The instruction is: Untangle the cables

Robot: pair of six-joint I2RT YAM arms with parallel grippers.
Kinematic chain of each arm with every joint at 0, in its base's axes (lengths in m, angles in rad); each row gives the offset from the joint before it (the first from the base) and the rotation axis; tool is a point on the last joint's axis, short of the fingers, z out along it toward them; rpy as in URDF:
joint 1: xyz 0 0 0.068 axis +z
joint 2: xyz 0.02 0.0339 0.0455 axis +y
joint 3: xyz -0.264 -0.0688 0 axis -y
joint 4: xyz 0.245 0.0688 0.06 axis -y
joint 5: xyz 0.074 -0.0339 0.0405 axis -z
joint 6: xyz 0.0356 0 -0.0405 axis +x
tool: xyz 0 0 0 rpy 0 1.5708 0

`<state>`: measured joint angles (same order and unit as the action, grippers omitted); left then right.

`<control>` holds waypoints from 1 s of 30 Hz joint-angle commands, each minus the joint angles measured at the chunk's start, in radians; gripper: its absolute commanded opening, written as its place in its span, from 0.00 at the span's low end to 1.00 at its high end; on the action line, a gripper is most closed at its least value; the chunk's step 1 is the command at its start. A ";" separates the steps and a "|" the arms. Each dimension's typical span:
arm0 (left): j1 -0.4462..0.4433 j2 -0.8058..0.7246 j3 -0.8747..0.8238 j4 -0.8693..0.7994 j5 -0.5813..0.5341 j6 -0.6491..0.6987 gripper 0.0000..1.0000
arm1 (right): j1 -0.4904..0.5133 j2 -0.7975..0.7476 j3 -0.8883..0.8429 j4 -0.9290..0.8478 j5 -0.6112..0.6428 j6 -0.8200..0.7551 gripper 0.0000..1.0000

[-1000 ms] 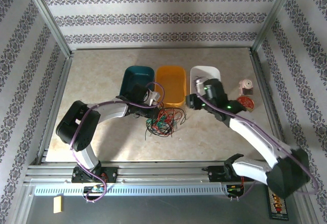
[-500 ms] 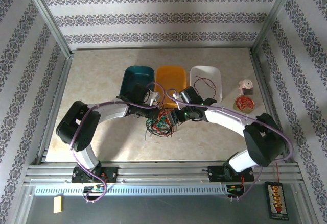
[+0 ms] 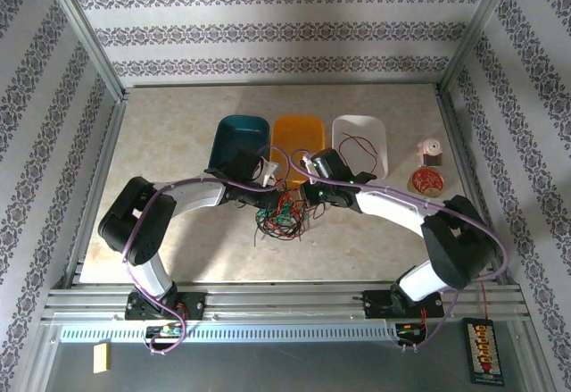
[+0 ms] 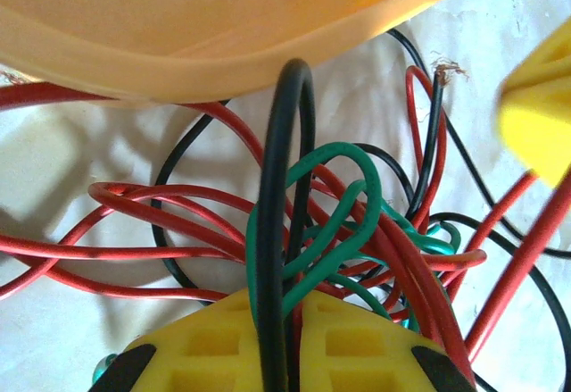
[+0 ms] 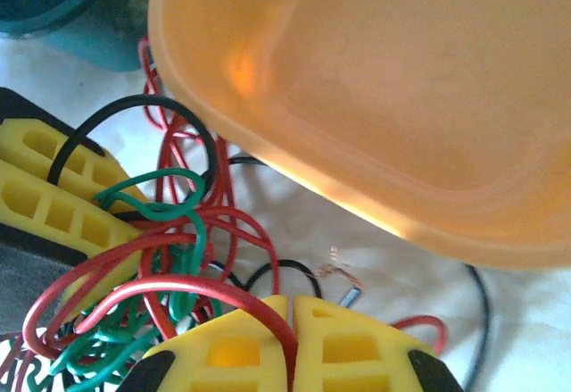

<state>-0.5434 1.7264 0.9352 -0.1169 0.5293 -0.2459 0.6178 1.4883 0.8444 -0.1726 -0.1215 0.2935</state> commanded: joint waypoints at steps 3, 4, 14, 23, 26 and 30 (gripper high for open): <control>-0.012 0.004 -0.012 -0.085 -0.074 0.039 0.04 | -0.025 -0.215 -0.051 0.018 0.276 0.012 0.00; -0.012 0.008 -0.010 -0.091 -0.079 0.042 0.04 | -0.038 -0.253 -0.060 0.013 0.315 0.015 0.00; -0.017 0.019 0.001 -0.125 -0.121 0.051 0.04 | -0.211 -0.532 -0.117 -0.008 0.457 0.086 0.00; -0.059 0.014 0.002 -0.119 -0.132 0.081 0.03 | -0.179 -0.501 -0.226 -0.002 0.221 0.162 0.01; -0.072 0.007 -0.005 -0.096 -0.124 0.085 0.02 | -0.098 -0.467 -0.261 -0.016 0.186 0.162 0.35; -0.077 0.009 0.000 -0.091 -0.110 0.093 0.02 | -0.087 -0.521 -0.284 -0.017 0.202 0.168 0.68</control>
<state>-0.6071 1.7264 0.9520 -0.1066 0.4461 -0.1932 0.5331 1.0107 0.5697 -0.2234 0.0448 0.4503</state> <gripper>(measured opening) 0.108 0.648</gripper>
